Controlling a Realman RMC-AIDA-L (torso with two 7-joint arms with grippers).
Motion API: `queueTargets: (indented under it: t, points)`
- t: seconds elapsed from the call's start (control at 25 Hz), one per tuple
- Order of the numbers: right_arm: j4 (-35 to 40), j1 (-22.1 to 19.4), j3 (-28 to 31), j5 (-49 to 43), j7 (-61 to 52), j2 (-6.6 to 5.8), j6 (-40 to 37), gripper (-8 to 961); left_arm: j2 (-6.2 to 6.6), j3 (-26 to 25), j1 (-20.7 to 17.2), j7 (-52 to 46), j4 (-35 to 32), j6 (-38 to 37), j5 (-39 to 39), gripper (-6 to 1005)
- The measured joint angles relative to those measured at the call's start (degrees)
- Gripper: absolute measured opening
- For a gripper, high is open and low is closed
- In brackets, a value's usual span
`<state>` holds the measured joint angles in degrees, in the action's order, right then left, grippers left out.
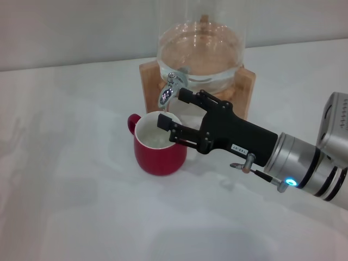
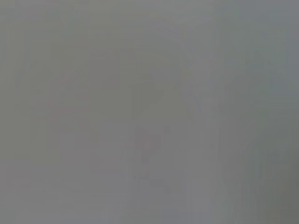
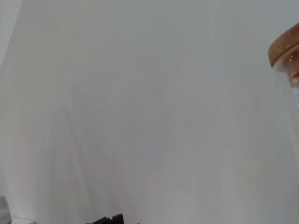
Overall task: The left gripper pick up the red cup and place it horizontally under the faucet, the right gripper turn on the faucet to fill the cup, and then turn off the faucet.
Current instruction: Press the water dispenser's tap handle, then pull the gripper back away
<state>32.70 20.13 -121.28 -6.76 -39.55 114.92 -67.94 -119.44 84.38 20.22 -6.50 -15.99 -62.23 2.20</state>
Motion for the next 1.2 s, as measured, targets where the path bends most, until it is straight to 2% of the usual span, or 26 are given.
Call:
queueTargets:
  t: [1.2]
  points:
    - [-0.25, -0.09, 1.48, -0.10, 0.00, -0.50, 0.30, 868, 0.00, 0.00, 0.26, 0.00, 0.00, 0.00, 0.00, 890]
